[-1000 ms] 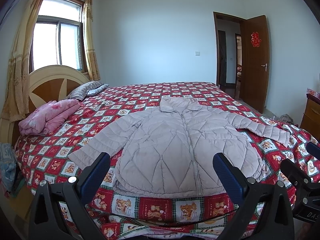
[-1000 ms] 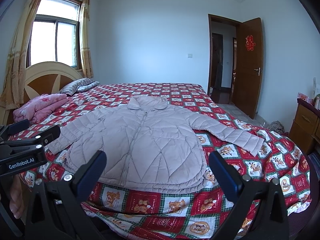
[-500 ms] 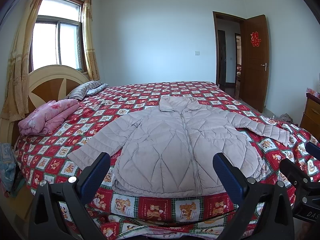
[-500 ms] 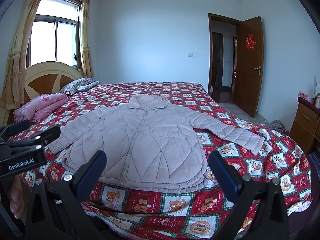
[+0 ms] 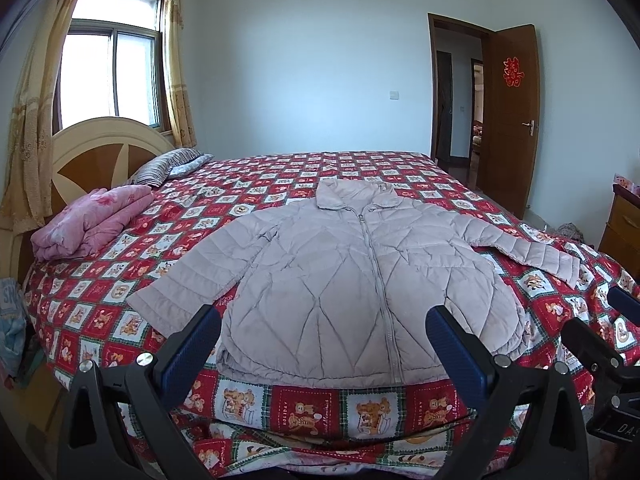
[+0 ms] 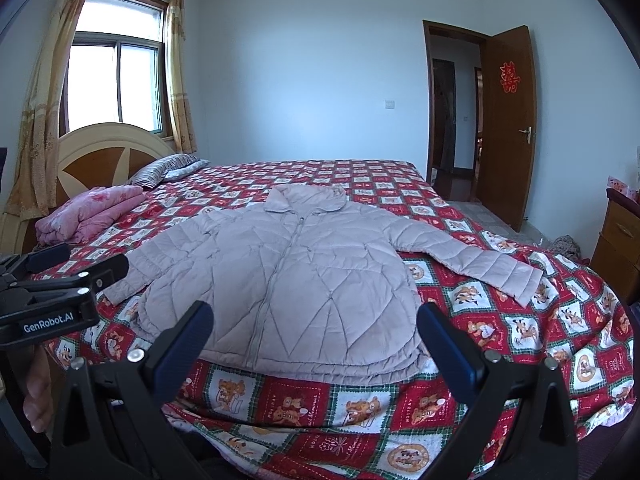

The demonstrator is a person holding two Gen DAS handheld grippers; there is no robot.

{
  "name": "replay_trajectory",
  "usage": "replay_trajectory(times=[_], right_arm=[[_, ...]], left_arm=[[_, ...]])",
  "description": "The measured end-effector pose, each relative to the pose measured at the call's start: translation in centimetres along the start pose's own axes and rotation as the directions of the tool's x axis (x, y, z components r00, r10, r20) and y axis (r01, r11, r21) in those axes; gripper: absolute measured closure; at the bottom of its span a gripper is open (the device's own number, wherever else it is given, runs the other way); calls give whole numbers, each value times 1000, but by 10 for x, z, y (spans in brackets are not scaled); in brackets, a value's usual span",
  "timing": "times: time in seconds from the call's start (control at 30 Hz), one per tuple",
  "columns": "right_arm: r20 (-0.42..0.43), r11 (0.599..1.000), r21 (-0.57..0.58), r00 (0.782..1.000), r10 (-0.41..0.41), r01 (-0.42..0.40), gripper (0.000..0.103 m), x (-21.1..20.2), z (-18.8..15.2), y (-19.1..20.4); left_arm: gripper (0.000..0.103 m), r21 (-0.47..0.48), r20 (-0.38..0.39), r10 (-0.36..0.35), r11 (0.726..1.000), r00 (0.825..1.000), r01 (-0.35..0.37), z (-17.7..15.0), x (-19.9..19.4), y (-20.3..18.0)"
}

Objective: Fold large clothes
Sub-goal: 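Grasp the jacket sleeve cuff with the right gripper and fold it across the body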

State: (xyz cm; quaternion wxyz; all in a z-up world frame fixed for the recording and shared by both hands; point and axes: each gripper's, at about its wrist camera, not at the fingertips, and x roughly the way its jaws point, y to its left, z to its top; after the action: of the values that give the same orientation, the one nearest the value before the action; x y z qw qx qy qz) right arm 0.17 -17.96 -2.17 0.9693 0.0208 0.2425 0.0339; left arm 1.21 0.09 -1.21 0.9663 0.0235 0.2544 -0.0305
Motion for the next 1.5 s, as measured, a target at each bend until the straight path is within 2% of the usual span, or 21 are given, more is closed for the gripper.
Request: replay_trajectory(times=[0.1, 0.2, 0.27, 0.37, 0.53, 0.67, 0.83, 0.97, 1.03, 1.07, 1.13, 1.17, 1.2, 1.33, 1.5], right_arm=[[-39, 1000, 20, 999, 4, -4, 0, 21, -4, -18], [-91, 995, 85, 995, -49, 56, 0, 47, -10, -56], [-121, 979, 178, 990, -78, 99, 0, 62, -16, -95], [-166, 938, 302, 978, -126, 172, 4, 78, -25, -149], [-264, 854, 401, 935, -239, 332, 16, 106, -36, -232], [-317, 784, 491, 916, -245, 379, 31, 129, -38, -290], [-336, 718, 574, 913, -231, 393, 35, 150, -33, -337], [-363, 704, 587, 907, -212, 400, 44, 173, -30, -357], [-384, 702, 586, 902, -199, 404, 45, 184, -31, -364], [-394, 700, 584, 897, -199, 411, 50, 189, -32, -367], [-408, 710, 565, 890, -204, 422, 68, 197, -33, -369], [-415, 723, 545, 886, -205, 423, 83, 202, -33, -369], [-418, 732, 533, 884, -207, 424, 87, 203, -32, -368], [-414, 743, 507, 880, -233, 436, 94, 202, -22, -369], [-358, 796, 409, 881, -309, 446, 95, 197, 21, -353]], left_arm=[[1, 8, -16, -28, 1000, 999, 28, -3, 18, 0], [1, 32, -35, -19, 999, 999, 20, -5, 45, -2], [1, 37, -56, -10, 999, 998, 12, -4, 66, -1], [1, 37, -76, -7, 999, 997, 10, 0, 97, 1], [1, 88, -66, 34, 996, 997, -28, 9, 150, -3], [1, 110, -82, 70, 992, 994, -61, 20, 198, 0], [1, 129, -113, 115, 987, 987, -100, 30, 253, 8], [1, 137, -155, 144, 983, 977, -123, 34, 291, 13], [1, 130, -173, 150, 983, 973, -128, 36, 305, 18], [1, 124, -182, 153, 984, 971, -132, 37, 312, 19], [1, 114, -194, 156, 984, 968, -136, 38, 321, 23], [1, 111, -201, 159, 984, 967, -139, 37, 325, 25], [1, 106, -209, 158, 985, 965, -138, 37, 330, 27], [1, 93, -244, 156, 986, 957, -137, 35, 344, 35], [1, 63, -251, 139, 990, 958, -127, 39, 349, 44]])
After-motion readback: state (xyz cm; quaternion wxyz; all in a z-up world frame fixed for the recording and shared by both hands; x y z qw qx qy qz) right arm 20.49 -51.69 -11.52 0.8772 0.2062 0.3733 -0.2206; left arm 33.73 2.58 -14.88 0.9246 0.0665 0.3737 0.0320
